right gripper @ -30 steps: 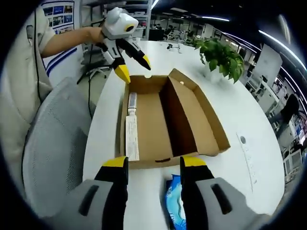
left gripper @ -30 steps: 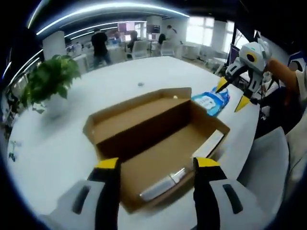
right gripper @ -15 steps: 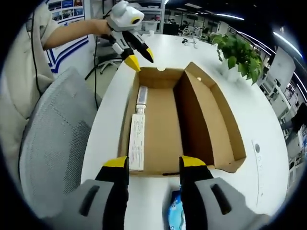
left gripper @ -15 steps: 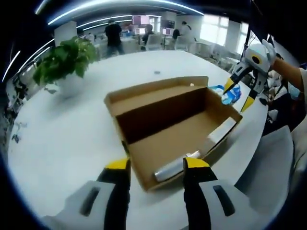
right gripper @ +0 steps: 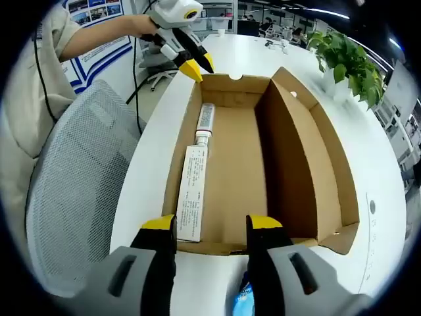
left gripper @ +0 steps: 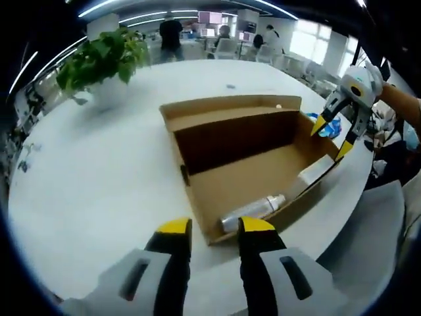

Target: Operate the shoe box by opening the lid, removing the specified soft item, and placing it in the target area until the item is outside and the box remains undamaged.

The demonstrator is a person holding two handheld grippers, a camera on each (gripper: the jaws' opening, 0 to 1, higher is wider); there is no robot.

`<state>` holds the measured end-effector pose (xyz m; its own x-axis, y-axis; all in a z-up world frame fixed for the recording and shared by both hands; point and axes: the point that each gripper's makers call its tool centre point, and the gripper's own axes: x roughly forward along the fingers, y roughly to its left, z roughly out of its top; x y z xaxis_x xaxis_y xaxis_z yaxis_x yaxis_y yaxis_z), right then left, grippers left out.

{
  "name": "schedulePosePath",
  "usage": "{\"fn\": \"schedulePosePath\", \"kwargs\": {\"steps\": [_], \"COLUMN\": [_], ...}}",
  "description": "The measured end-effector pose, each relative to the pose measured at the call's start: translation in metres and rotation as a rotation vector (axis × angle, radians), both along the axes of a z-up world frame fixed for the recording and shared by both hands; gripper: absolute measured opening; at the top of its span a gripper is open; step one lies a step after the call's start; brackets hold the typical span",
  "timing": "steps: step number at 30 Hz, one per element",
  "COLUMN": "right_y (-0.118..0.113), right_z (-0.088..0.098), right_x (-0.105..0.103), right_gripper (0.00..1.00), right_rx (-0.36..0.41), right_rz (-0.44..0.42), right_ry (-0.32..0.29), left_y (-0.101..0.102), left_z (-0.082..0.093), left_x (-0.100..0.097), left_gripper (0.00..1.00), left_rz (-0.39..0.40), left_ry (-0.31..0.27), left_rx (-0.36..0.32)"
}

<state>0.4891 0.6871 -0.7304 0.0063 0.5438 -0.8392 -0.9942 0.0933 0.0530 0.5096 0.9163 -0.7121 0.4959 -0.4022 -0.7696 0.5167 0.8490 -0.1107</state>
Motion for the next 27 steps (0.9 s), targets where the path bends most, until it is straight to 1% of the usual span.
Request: {"fn": "schedulePosePath", "kwargs": {"steps": [2, 3, 4, 5, 7, 8, 10, 13, 18, 20, 23, 25, 27], "right_y": [0.001, 0.002, 0.002, 0.005, 0.008, 0.009, 0.010, 0.010, 0.006, 0.005, 0.005, 0.006, 0.010], "right_z": [-0.006, -0.008, -0.010, -0.010, -0.009, -0.010, -0.010, -0.010, -0.009, -0.009, -0.007, -0.006, -0.004], "right_x": [0.000, 0.001, 0.001, -0.001, 0.000, -0.001, -0.002, -0.002, 0.005, 0.006, 0.007, 0.006, 0.003], "right_gripper": [0.38, 0.38, 0.38, 0.38, 0.36, 0.36, 0.35, 0.36, 0.36, 0.34, 0.29, 0.30, 0.30], "right_rx": [-0.011, -0.015, -0.015, -0.007, 0.006, 0.008, 0.014, 0.014, 0.009, 0.006, 0.010, 0.019, 0.037], "right_rz": [0.007, 0.009, 0.009, 0.010, 0.006, 0.007, 0.005, 0.006, -0.013, -0.014, -0.017, -0.022, -0.020], "right_ry": [0.013, 0.020, 0.027, 0.048, 0.052, 0.064, 0.077, 0.077, 0.067, 0.062, 0.058, 0.065, 0.085], "left_y": [0.001, 0.001, 0.002, 0.003, 0.004, 0.004, 0.006, 0.008, 0.008, 0.008, 0.008, 0.008, 0.008], "left_z": [-0.001, -0.001, -0.003, -0.004, -0.005, -0.005, -0.007, -0.008, -0.008, -0.008, -0.008, -0.008, -0.008], "left_x": [0.000, 0.001, 0.001, 0.001, 0.001, 0.002, 0.002, 0.003, 0.002, 0.002, 0.002, 0.002, 0.002], "left_gripper": [0.21, 0.19, 0.16, 0.14, 0.12, 0.11, 0.09, 0.05, 0.05, 0.05, 0.05, 0.05, 0.05], "left_rz": [0.020, 0.038, 0.045, 0.049, 0.066, 0.082, 0.092, 0.104, 0.106, 0.104, 0.099, 0.098, 0.096], "left_ry": [0.006, 0.008, 0.014, 0.016, 0.016, 0.023, 0.029, 0.033, 0.041, 0.043, 0.046, 0.048, 0.050], "left_rx": [-0.011, -0.029, -0.030, -0.029, -0.040, -0.052, -0.054, -0.056, -0.059, -0.058, -0.056, -0.055, -0.056]}}
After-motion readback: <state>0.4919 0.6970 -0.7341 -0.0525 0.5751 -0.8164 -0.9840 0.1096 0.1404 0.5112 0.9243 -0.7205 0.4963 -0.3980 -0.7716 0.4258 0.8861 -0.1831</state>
